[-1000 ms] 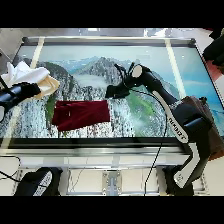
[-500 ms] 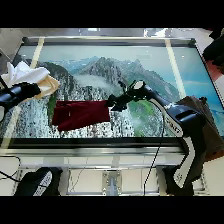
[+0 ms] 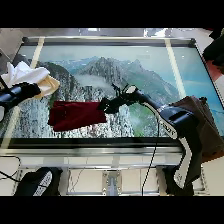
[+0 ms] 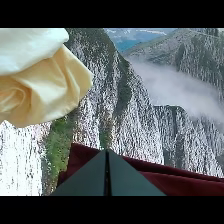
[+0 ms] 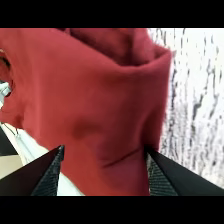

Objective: Fold the shirts.

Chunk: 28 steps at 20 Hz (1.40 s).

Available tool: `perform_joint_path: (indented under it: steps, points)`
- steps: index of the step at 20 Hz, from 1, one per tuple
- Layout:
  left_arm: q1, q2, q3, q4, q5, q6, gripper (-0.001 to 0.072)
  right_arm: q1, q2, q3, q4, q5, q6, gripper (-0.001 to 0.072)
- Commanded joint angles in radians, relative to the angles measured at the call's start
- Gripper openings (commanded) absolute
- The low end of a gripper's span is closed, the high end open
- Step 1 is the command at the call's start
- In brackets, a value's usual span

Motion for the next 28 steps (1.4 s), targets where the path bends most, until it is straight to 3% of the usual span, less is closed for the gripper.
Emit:
perform_joint_path:
  steps: [1, 9, 17, 18, 20, 23, 28]
  points:
    - [0.001, 0.0, 0.0, 0.0, -0.001, 0.0, 0.0017, -0.026, 0.005, 0.001, -0.035, 0.021, -0.002, 0.0552]
    - [0.001, 0.0, 0.0, 0.0, -0.001, 0.0, 0.0017, -0.056, 0.014, 0.002, -0.092, 0.075, 0.049, 0.0553]
    - [0.001, 0.0, 0.0, 0.0, -0.001, 0.0, 0.0017, 0.074, 0.009, 0.002, -0.078, -0.046, 0.039, 0.0546]
    - [0.001, 0.0, 0.0, 0.0, -0.001, 0.0, 0.0017, 0.083, 0.003, 0.002, -0.072, -0.051, 0.04, 0.0422]
    - [0.001, 0.0, 0.0, 0.0, -0.001, 0.0, 0.0017, 0.097, -0.002, 0.003, -0.055, -0.059, 0.039, 0.0016]
    - [0.001, 0.0, 0.0, 0.0, -0.001, 0.0, 0.0017, 0.069, 0.023, 0.067, -0.065, -0.026, 0.039, 0.0008]
    - [0.001, 0.0, 0.0, 0.0, -0.001, 0.0, 0.0017, -0.124, 0.154, 0.244, -0.254, 0.216, 0.074, 0.0007]
